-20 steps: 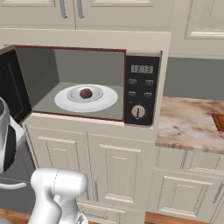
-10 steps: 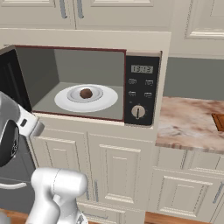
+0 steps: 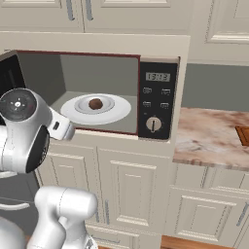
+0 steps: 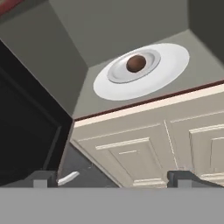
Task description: Retrieve the reheated potato from the microwave, then place the potato, cheese, and condiment on the cutting board.
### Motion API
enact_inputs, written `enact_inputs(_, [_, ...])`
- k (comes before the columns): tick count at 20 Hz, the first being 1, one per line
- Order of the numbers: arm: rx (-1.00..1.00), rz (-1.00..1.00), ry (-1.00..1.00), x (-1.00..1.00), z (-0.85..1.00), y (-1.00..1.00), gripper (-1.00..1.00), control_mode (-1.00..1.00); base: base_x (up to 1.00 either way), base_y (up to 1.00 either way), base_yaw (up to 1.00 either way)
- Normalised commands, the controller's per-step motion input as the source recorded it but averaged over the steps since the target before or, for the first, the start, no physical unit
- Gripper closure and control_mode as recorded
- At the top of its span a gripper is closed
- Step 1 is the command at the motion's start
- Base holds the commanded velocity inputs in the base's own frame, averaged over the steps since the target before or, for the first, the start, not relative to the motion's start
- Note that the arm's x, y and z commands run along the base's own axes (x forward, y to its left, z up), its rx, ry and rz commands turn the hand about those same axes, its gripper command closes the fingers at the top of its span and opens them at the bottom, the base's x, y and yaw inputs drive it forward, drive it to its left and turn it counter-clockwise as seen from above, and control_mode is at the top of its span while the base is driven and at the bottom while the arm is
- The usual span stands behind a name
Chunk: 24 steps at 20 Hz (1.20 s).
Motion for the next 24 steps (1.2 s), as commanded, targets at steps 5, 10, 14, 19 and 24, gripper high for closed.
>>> enact_inputs(5, [-0.11, 0.00, -0.06, 0.56, 0.00, -0.24, -1.00, -1.00, 0.00, 0.00, 0.00])
enact_inputs(10, [-0.15, -0.01, -0.01, 0.64, 0.00, 0.01, -1.00, -1.00, 0.00, 0.00, 0.00])
enact_inputs(14, [-0.03, 0.00, -0.06, 0.56, -0.01, 0.02, -1.00, -1.00, 0.00, 0.00, 0.00])
enact_inputs(19, [-0.02, 0.00, -0.09, 0.41, -0.16, 0.07, -1.00, -1.00, 0.00, 0.00, 0.00])
enact_inputs(24, [-0.11, 0.00, -0.06, 0.43, -0.20, 0.21, -1.00, -1.00, 0.00, 0.00, 0.00])
